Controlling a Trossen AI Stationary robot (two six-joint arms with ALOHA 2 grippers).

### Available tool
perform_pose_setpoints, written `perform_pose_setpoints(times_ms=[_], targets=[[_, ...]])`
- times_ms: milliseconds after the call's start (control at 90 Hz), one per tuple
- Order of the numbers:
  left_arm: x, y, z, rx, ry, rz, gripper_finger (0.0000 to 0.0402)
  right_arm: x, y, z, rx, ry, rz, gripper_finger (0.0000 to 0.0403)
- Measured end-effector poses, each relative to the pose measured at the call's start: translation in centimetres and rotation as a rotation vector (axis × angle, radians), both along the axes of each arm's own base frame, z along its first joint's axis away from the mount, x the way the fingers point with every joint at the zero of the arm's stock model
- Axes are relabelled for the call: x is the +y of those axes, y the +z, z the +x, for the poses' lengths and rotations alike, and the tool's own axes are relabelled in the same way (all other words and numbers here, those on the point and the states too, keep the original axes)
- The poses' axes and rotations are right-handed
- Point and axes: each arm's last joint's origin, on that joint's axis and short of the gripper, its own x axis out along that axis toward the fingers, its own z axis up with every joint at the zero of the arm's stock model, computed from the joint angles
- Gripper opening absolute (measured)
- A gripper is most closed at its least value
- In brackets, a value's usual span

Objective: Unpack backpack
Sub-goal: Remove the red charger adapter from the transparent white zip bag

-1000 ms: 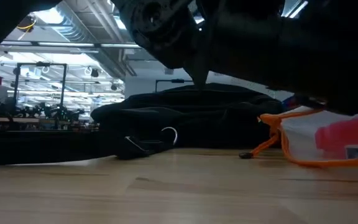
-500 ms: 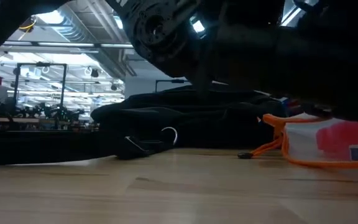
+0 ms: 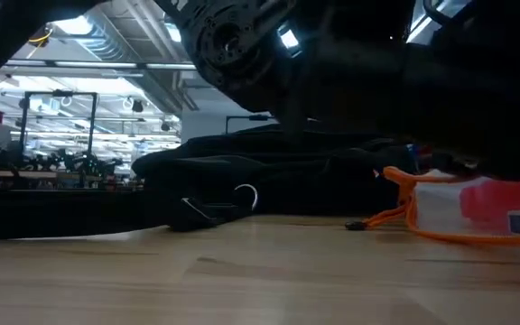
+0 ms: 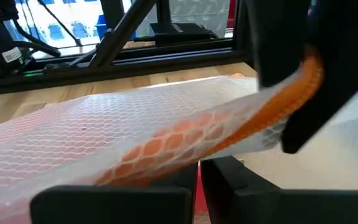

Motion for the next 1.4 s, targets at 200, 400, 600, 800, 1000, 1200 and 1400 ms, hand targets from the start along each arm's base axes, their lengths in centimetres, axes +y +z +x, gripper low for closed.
perform_pose_setpoints(times_ms=[200, 400, 600, 800, 1000, 1200, 1400], targets=[[0.5, -0.9, 0.5, 0.011, 0.006, -0.025, 0.0001, 0.0, 0.0, 0.0, -0.002, 0.000, 0.002, 0.0000], [0.2, -1.2, 1.6, 0.036, -0.028, -0.032, 0.0001, 0.1, 0.0, 0.0, -0.002, 0.001, 0.003, 0.0000], [0.2, -1.1, 1.6, 0.037, -0.026, -0.027, 0.0001, 0.1, 0.0, 0.0, -0.004, 0.001, 0.005, 0.0000], [0.3, -0.7, 1.4, 0.102, -0.016, -0.007, 0.0001, 0.1, 0.0, 0.0, -0.004, 0.000, 0.005, 0.0000], [0.3, 0.7, 0.8, 0.203, -0.008, 0.034, 0.0001, 0.0, 0.0, 0.0, 0.000, 0.001, 0.001, 0.0000], [0.5, 0.9, 0.4, 0.281, 0.001, 0.064, 0.0001, 0.0, 0.0, -0.1, 0.002, 0.002, -0.001, 0.0000], [0.6, 1.9, 0.0, 0.312, 0.012, 0.090, 0.0001, 0.0, 0.0, -0.1, 0.003, 0.002, -0.003, 0.0000]])
